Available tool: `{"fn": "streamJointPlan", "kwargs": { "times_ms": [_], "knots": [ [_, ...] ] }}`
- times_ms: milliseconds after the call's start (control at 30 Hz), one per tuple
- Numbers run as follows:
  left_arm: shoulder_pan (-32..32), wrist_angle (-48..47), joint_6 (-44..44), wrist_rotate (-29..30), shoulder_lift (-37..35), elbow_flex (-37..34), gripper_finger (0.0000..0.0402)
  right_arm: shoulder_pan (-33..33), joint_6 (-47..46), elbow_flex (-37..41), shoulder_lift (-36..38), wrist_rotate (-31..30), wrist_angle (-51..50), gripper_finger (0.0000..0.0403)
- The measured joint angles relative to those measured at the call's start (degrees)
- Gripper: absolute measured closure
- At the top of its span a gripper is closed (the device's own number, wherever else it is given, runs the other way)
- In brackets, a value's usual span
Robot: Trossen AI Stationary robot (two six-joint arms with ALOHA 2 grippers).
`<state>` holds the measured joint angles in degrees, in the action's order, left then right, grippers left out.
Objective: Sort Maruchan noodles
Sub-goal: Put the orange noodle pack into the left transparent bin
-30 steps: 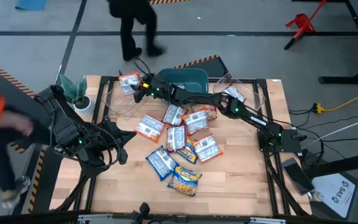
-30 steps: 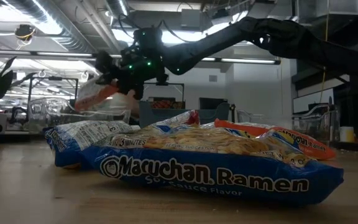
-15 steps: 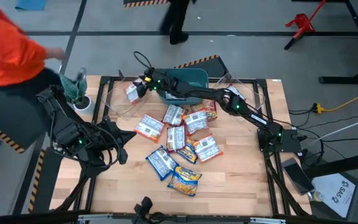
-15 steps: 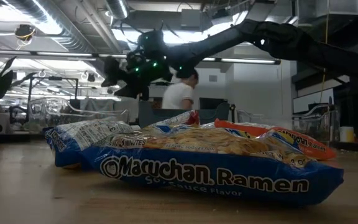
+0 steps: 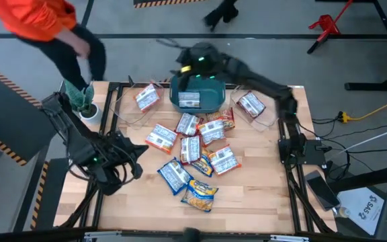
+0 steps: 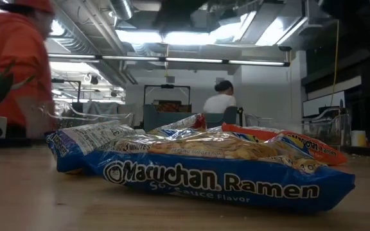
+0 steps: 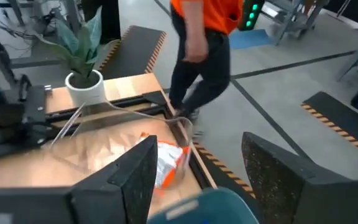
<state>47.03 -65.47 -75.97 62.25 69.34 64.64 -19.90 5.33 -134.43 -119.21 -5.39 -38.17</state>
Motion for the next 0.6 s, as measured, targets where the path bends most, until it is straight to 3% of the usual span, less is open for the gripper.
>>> {"fn": "streamJointPlan", "kwargs": {
  "times_ms": [300,467,600],
  "knots": [
    [-5.8,36.8,-0.4,-0.18,1.09,-27.48,0.0401,1.27,-6.92,-0.02,14.02,6.38,-14.25,0.0189],
    [-8.83,48.31,-3.75,-0.23,1.76,-38.2,0.0401,5.61,-6.94,0.08,15.01,4.87,-25.66,0.0189],
    [-10.28,53.29,-4.73,-0.28,1.94,-42.41,0.0401,9.18,-7.72,2.61,15.03,1.47,-31.12,0.0189]
  ]
}}
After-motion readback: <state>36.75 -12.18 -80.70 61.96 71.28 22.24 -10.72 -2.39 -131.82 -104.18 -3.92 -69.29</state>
